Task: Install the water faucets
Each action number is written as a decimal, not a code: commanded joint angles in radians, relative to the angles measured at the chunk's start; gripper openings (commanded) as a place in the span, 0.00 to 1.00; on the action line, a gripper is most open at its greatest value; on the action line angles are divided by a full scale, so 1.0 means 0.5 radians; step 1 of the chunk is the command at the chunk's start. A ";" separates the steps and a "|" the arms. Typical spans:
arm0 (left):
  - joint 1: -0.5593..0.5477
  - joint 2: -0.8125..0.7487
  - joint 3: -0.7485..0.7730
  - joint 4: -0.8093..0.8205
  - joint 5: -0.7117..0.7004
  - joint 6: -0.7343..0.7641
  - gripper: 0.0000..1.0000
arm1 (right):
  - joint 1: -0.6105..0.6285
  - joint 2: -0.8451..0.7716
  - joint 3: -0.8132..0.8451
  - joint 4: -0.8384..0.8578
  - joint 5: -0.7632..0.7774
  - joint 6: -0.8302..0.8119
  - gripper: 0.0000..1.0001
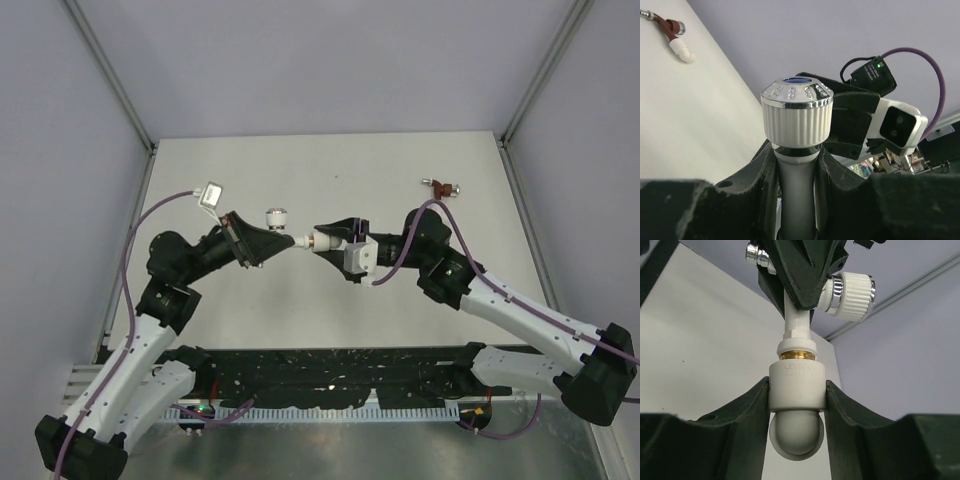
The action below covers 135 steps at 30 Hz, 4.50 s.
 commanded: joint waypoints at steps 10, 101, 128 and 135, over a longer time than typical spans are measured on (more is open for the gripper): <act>-0.021 -0.167 0.368 -0.232 0.446 1.699 0.00 | -0.062 0.371 0.597 -0.193 -0.770 1.747 0.06; -0.077 -0.272 0.435 -0.309 0.762 1.890 0.00 | -0.050 0.380 0.765 -0.402 -0.782 1.725 0.16; -0.061 -0.327 0.325 -0.490 -0.075 0.897 0.00 | -0.145 -0.131 0.315 -0.124 0.181 1.034 0.80; -0.003 -0.143 0.368 -0.472 -0.075 0.412 0.00 | -0.111 -0.401 -0.068 0.162 0.107 0.503 0.80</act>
